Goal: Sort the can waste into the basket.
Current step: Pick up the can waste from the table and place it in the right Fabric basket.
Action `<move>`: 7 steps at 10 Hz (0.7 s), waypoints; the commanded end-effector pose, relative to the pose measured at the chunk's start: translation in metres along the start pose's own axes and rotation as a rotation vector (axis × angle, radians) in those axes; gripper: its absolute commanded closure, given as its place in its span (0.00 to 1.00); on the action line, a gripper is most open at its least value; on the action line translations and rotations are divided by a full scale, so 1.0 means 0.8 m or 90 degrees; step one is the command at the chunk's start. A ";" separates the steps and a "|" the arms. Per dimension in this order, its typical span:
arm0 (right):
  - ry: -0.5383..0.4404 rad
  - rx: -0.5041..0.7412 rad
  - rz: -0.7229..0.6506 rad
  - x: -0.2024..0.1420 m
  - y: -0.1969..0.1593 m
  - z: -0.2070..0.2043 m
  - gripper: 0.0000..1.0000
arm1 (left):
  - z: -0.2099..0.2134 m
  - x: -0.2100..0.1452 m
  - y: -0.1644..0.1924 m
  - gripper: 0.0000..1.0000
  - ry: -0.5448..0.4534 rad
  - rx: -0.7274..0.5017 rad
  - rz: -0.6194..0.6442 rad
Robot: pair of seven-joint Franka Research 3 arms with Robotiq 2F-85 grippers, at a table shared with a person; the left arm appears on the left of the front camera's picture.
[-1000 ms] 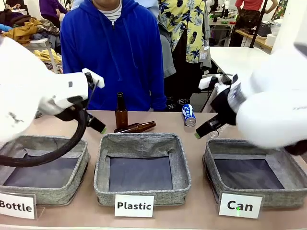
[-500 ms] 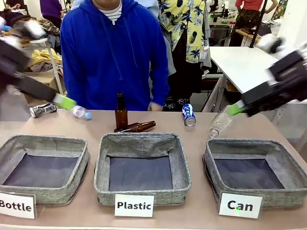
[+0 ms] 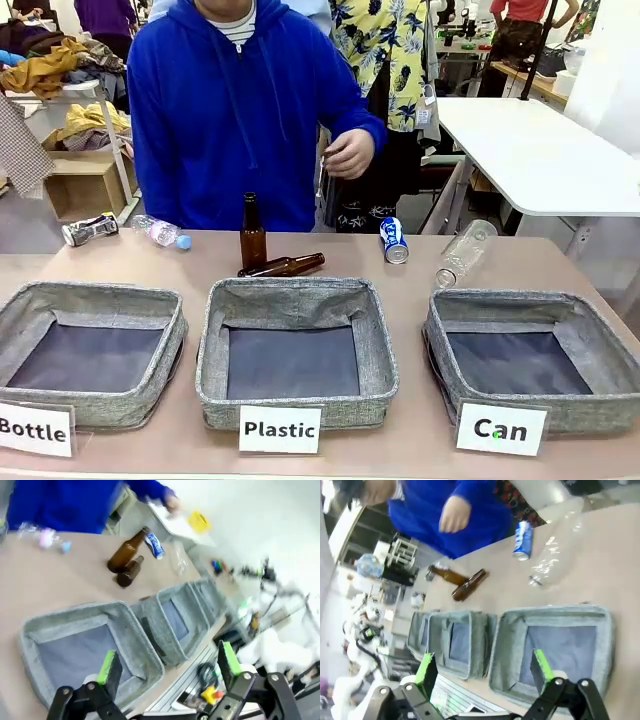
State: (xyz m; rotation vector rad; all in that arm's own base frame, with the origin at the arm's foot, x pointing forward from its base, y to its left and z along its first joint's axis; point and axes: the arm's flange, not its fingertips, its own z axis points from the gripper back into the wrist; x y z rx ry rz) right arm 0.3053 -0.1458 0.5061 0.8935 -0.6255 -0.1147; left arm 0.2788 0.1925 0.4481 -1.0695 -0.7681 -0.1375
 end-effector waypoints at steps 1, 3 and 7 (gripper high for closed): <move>-0.069 -0.028 -0.043 -0.074 -0.047 -0.033 0.00 | 0.002 -0.075 0.026 0.00 -0.109 -0.003 0.056; -0.104 -0.066 -0.033 -0.082 -0.068 -0.040 0.00 | 0.025 -0.109 0.038 0.00 -0.206 0.055 0.117; -0.053 -0.030 -0.064 0.000 -0.061 0.015 0.00 | 0.059 -0.040 0.056 0.00 -0.118 0.016 0.083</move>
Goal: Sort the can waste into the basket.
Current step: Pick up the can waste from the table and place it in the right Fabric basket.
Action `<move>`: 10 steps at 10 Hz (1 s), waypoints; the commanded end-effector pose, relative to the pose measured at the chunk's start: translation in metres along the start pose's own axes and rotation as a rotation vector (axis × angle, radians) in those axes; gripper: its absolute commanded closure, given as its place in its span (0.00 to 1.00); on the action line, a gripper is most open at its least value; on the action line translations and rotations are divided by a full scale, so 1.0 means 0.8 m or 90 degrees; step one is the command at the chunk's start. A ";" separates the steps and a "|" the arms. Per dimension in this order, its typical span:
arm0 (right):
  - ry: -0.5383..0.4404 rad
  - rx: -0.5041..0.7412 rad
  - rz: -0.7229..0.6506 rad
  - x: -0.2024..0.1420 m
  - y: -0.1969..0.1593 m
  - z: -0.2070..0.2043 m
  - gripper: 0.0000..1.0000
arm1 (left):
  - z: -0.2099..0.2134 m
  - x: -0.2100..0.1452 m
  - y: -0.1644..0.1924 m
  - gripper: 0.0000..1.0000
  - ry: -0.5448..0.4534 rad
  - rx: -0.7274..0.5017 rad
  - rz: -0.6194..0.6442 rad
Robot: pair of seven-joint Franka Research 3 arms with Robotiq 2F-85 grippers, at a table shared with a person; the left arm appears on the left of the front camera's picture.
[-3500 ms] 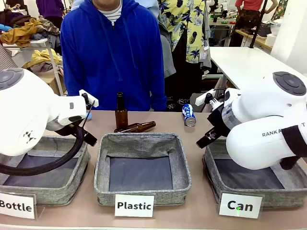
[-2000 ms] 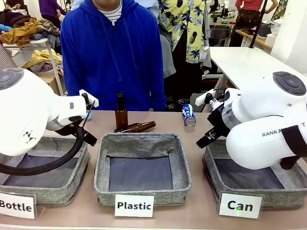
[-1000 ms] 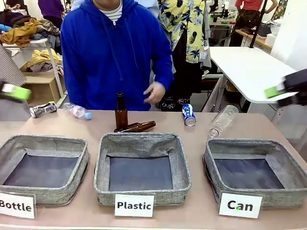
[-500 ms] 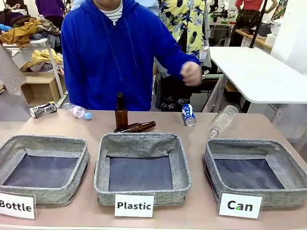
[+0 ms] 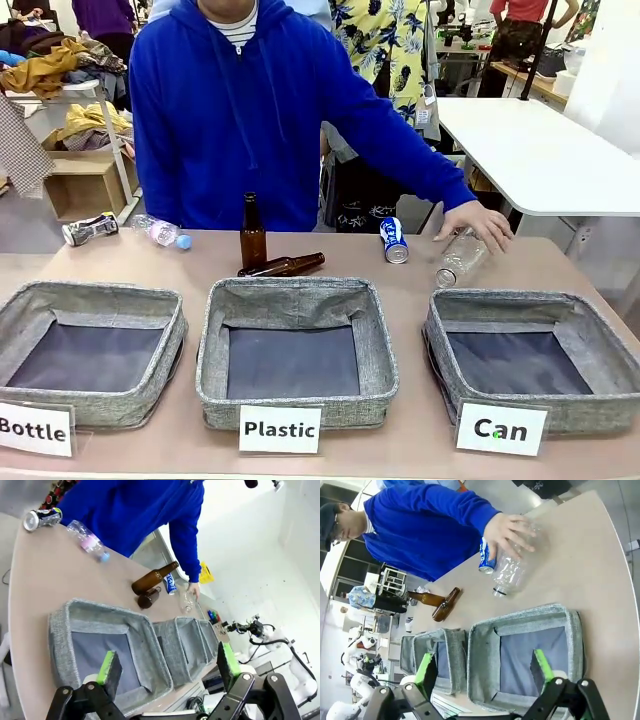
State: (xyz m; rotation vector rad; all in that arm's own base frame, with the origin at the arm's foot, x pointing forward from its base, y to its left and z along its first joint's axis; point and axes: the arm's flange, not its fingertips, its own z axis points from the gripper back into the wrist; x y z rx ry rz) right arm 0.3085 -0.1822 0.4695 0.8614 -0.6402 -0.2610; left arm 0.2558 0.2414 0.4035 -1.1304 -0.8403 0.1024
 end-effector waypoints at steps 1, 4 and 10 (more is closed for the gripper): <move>-0.006 0.012 0.002 0.003 0.003 0.007 0.00 | 0.008 0.002 -0.002 0.00 -0.004 0.002 -0.018; -0.006 0.012 0.002 0.003 0.003 0.007 0.00 | 0.008 0.002 -0.002 0.00 -0.004 0.002 -0.018; -0.006 0.012 0.002 0.003 0.003 0.007 0.00 | -0.144 0.146 -0.095 0.00 0.212 0.274 -0.306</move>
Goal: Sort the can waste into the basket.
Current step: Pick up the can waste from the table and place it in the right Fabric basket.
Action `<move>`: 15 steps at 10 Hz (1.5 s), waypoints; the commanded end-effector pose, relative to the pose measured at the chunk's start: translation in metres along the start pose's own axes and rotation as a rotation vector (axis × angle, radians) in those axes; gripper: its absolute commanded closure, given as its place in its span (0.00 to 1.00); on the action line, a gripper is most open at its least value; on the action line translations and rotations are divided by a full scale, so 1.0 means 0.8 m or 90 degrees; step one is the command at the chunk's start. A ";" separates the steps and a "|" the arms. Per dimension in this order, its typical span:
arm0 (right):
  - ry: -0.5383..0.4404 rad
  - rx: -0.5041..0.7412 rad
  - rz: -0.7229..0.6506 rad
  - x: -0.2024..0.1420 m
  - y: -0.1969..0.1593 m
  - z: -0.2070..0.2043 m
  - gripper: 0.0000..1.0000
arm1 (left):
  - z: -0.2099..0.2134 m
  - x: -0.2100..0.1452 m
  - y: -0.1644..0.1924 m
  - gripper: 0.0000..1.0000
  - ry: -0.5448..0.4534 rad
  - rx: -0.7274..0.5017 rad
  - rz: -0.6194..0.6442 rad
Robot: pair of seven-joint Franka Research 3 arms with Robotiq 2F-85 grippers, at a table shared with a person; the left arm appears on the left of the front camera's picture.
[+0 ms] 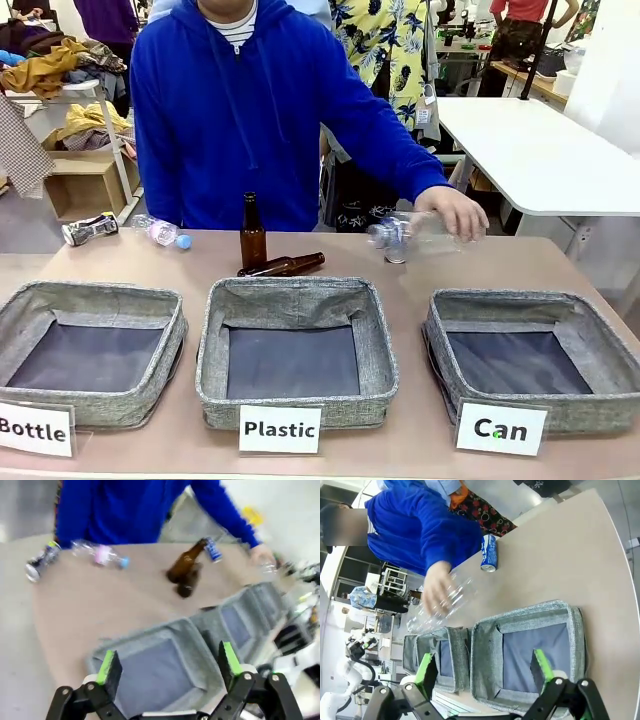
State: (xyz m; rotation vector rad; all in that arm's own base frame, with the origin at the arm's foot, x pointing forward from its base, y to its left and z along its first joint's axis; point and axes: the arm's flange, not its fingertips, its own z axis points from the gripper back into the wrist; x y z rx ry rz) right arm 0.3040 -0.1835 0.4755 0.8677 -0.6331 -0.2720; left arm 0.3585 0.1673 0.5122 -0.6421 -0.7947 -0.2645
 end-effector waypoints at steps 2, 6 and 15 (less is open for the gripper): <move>-0.007 0.011 0.010 0.003 -0.002 -0.001 0.00 | -0.055 0.074 0.037 0.00 0.185 0.162 -0.114; -0.007 0.011 0.010 0.003 -0.002 -0.001 0.00 | -0.109 0.098 0.018 0.00 0.206 0.324 -0.120; -0.007 0.011 0.010 0.003 -0.002 -0.001 0.00 | -0.231 0.214 0.156 0.00 0.440 0.177 -0.356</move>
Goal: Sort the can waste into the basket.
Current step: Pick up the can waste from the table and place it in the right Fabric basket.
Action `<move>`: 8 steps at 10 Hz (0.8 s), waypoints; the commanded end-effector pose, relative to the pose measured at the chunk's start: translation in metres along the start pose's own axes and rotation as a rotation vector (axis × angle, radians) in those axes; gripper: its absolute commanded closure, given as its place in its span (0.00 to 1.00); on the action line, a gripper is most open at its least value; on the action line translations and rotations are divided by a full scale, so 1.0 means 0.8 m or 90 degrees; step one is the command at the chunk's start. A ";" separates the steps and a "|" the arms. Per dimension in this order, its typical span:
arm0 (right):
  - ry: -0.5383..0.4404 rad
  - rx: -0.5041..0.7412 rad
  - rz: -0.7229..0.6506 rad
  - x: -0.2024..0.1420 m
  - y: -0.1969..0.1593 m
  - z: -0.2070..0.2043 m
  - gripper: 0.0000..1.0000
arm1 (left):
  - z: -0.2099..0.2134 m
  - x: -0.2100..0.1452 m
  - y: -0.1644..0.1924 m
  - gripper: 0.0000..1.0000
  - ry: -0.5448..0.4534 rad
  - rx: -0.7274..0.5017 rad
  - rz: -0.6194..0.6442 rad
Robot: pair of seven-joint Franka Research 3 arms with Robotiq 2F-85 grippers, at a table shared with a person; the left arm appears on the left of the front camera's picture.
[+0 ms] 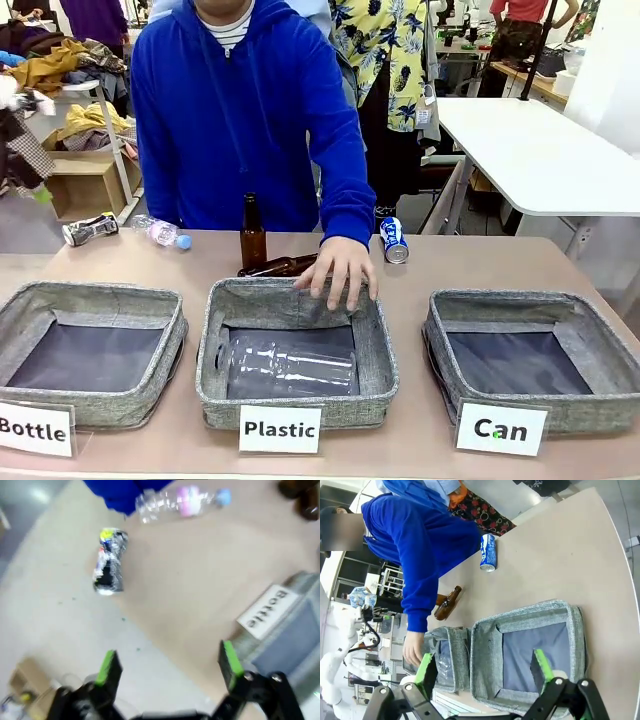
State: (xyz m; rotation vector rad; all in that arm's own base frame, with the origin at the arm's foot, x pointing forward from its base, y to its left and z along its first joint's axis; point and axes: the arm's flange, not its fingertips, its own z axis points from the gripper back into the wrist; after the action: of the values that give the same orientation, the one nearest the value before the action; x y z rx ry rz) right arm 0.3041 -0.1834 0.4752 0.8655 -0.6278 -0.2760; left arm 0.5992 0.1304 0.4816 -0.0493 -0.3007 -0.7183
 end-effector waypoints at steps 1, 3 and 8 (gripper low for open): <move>-0.009 0.013 0.013 0.003 -0.002 0.000 0.00 | -0.018 0.032 0.074 0.00 -0.013 0.002 -0.083; -0.009 0.013 0.013 0.003 -0.002 0.000 0.00 | -0.065 0.055 0.106 0.00 -0.033 -0.052 -0.118; -0.009 0.013 0.013 0.003 -0.002 0.000 0.00 | -0.190 0.096 0.141 0.00 0.009 -0.005 -0.103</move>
State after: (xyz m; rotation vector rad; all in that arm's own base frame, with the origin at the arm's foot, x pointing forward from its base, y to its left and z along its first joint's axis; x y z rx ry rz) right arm 0.3039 -0.1838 0.4750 0.8647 -0.6270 -0.2776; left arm 0.7469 0.1430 0.3625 -0.0885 -0.3069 -0.9058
